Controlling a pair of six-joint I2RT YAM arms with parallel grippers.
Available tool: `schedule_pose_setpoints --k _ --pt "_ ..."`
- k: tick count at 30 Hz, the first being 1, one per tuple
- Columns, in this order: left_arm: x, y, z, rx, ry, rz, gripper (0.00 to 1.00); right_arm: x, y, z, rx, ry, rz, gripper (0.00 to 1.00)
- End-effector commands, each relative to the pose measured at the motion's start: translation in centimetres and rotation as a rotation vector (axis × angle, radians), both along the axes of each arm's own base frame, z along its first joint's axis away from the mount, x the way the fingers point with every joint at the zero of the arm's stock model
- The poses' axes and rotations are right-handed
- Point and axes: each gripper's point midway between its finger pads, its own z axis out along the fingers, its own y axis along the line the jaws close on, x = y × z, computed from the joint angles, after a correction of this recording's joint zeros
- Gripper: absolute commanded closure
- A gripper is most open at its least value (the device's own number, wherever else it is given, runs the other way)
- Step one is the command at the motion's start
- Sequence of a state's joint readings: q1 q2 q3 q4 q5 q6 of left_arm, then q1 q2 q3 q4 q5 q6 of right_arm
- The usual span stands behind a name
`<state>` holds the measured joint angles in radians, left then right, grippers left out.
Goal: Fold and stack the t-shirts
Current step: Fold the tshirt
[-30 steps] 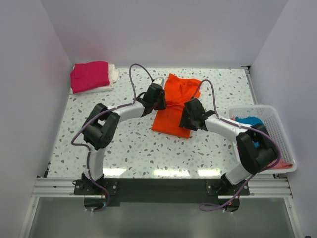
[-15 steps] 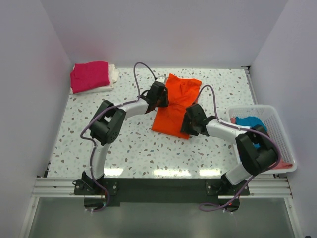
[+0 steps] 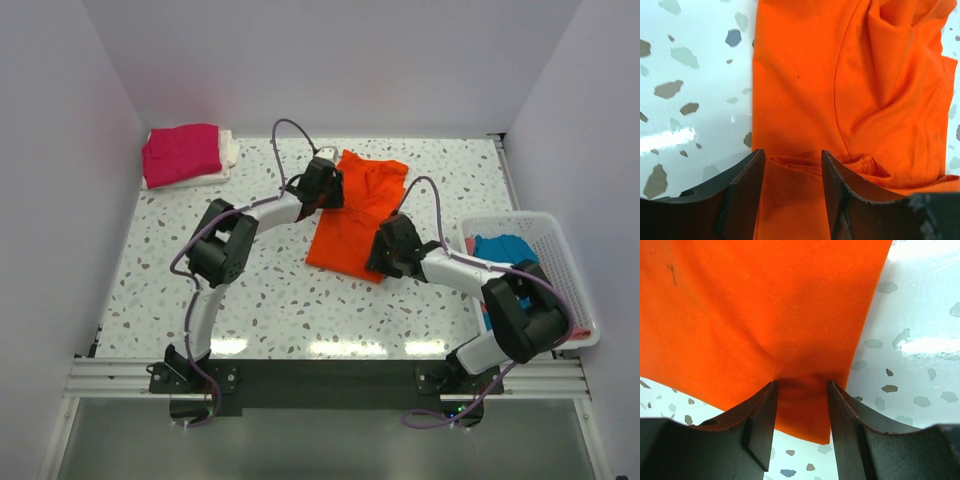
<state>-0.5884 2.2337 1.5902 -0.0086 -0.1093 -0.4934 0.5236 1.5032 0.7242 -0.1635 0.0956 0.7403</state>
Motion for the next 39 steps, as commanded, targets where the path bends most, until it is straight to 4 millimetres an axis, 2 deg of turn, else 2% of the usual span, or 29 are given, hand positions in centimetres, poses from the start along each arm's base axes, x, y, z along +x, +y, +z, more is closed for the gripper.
schedule_pose_setpoints --k 1,3,6,9,11,12,17,19,20,22,24,25,26,27,28,29,31,32,35,36,38,39 --pt "2.8 1.0 3.1 0.024 -0.075 0.028 0.46 -2.0 -0.8 -1.3 -0.024 0.053 0.012 0.52" --pt "3.0 1.3 3.6 0.028 -0.081 0.030 0.44 -2.3 -1.1 -1.4 -0.037 0.058 0.010 0.52" --pt "2.9 1.7 5.7 0.017 -0.110 0.039 0.41 -2.4 -1.4 -1.0 -0.043 0.051 0.005 0.51" --pt "1.7 2.0 7.6 -0.019 -0.124 0.030 0.38 -1.5 -1.9 0.5 -0.064 0.015 -0.010 0.50" --pt "-0.2 2.1 8.3 -0.057 -0.110 0.024 0.38 -0.7 -2.3 1.7 -0.061 -0.003 -0.020 0.49" --pt "-0.8 1.6 8.7 -0.082 -0.120 0.012 0.38 -0.4 -2.5 2.1 -0.057 -0.010 -0.029 0.49" --pt "-6.0 0.9 7.9 -0.086 -0.102 -0.025 0.46 1.9 -3.9 5.3 -0.062 -0.072 -0.067 0.47" --pt "-7.8 0.2 7.2 -0.071 -0.083 -0.053 0.49 2.7 -4.4 5.6 -0.076 -0.077 -0.082 0.47" --pt "-8.3 0.1 7.0 -0.064 -0.079 -0.056 0.52 3.6 -4.2 6.6 -0.072 -0.096 -0.082 0.47" --pt "-9.6 -0.3 6.4 -0.048 -0.070 -0.077 0.54 4.6 -4.1 6.3 -0.091 -0.089 -0.085 0.47" --pt "-10.7 -0.7 5.8 -0.034 -0.058 -0.097 0.58 6.3 -4.0 7.1 -0.102 -0.114 -0.097 0.47" --pt "-11.1 -0.8 5.6 -0.031 -0.055 -0.104 0.58 6.7 -4.0 6.1 -0.123 -0.089 -0.095 0.47" --pt "-11.5 -0.9 5.5 -0.027 -0.054 -0.112 0.59 8.0 -3.9 6.9 -0.136 -0.115 -0.102 0.47" --pt "-12.1 -1.2 5.3 -0.022 -0.050 -0.121 0.60 8.5 -3.7 6.8 -0.146 -0.115 -0.097 0.47" --pt "-12.7 -1.2 4.7 -0.016 -0.038 -0.127 0.61 9.1 -3.6 5.4 -0.173 -0.083 -0.081 0.47" --pt "-13.0 -1.1 4.5 -0.013 -0.033 -0.129 0.62 10.2 -3.3 6.1 -0.180 -0.094 -0.080 0.47" --pt "-14.1 -1.0 3.2 0.000 -0.007 -0.128 0.64 11.3 -2.9 5.1 -0.196 -0.074 -0.061 0.47" --pt "-14.3 -0.8 3.0 0.000 -0.001 -0.122 0.66 12.1 -2.5 4.0 -0.213 -0.049 -0.047 0.48" --pt "-15.9 -0.2 1.8 0.018 0.024 -0.090 0.69 13.8 -1.4 3.0 -0.215 -0.040 -0.008 0.49" --pt "-16.4 0.0 1.4 0.033 0.023 -0.077 0.70 14.0 -1.4 1.5 -0.235 -0.009 0.003 0.49" --pt "-17.2 0.8 0.4 0.063 0.048 -0.033 0.72 14.8 -0.5 0.9 -0.228 0.003 0.041 0.50" --pt "-17.9 0.9 -0.2 0.078 0.058 -0.030 0.73 14.5 0.1 -0.4 -0.239 0.028 0.064 0.50"
